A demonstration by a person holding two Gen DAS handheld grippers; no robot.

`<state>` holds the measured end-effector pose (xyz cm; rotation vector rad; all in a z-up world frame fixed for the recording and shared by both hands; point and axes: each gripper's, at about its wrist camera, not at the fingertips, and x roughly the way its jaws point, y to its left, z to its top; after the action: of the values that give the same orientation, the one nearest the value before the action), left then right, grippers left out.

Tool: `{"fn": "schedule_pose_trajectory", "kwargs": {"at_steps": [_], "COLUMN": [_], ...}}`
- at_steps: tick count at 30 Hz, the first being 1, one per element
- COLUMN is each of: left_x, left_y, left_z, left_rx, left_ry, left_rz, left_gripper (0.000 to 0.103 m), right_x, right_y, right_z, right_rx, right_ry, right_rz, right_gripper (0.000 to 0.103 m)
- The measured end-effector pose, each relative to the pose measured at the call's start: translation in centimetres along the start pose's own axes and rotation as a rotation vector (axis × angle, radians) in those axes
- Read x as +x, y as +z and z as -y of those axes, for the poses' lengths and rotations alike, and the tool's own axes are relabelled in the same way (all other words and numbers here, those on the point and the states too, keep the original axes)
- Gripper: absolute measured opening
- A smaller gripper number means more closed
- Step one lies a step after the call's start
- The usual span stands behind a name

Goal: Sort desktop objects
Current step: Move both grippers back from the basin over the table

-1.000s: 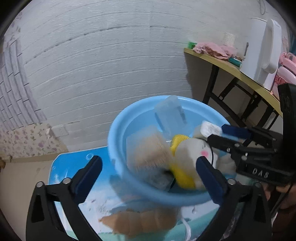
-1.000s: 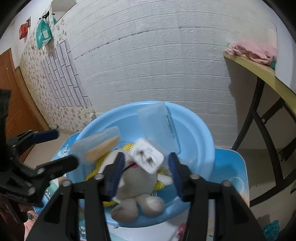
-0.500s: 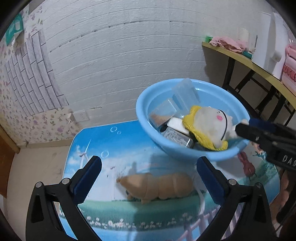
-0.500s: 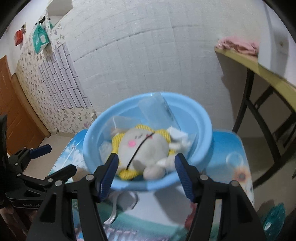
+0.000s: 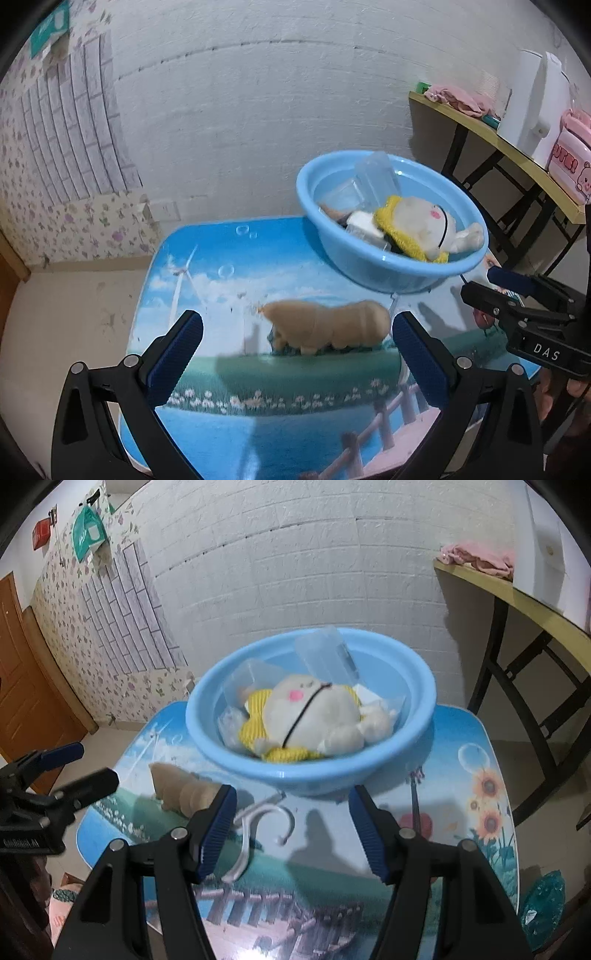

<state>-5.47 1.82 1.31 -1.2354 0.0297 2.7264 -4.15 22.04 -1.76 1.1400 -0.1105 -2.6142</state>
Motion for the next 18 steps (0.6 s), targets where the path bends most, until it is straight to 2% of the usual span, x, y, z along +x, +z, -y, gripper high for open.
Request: {"fn": "schedule_pose_trajectory", "kwargs": {"at_steps": [6,10,13,18], "left_x": [1.0,2.3,2.8,2.8], "left_y": [-2.6,-4.4,-4.9,-4.8], "left_z": [-1.4,-1.7,-1.5,-1.2], "left_rx": [-0.027,-0.025,-0.01,0.003], "left_ry": [0.015,0.025,0.038,0.009], "left_rz": [-0.023,-0.071,-0.081,-0.065], "left_gripper": [0.103,0.103,0.103,0.103], "right_x": [0.4,1.2,1.8,2.2], "right_y": [-2.4,-3.8,-4.3,-4.7], "right_z": [0.8,1.4,1.2,0.2], "right_rx": [0.045,0.063,0.06,0.03], "right_ry": [0.012,0.016,0.019,0.038], "right_rz": [-0.044,-0.077,-0.102,-0.106], "right_gripper": [0.063,0.063,0.063,0.063]}}
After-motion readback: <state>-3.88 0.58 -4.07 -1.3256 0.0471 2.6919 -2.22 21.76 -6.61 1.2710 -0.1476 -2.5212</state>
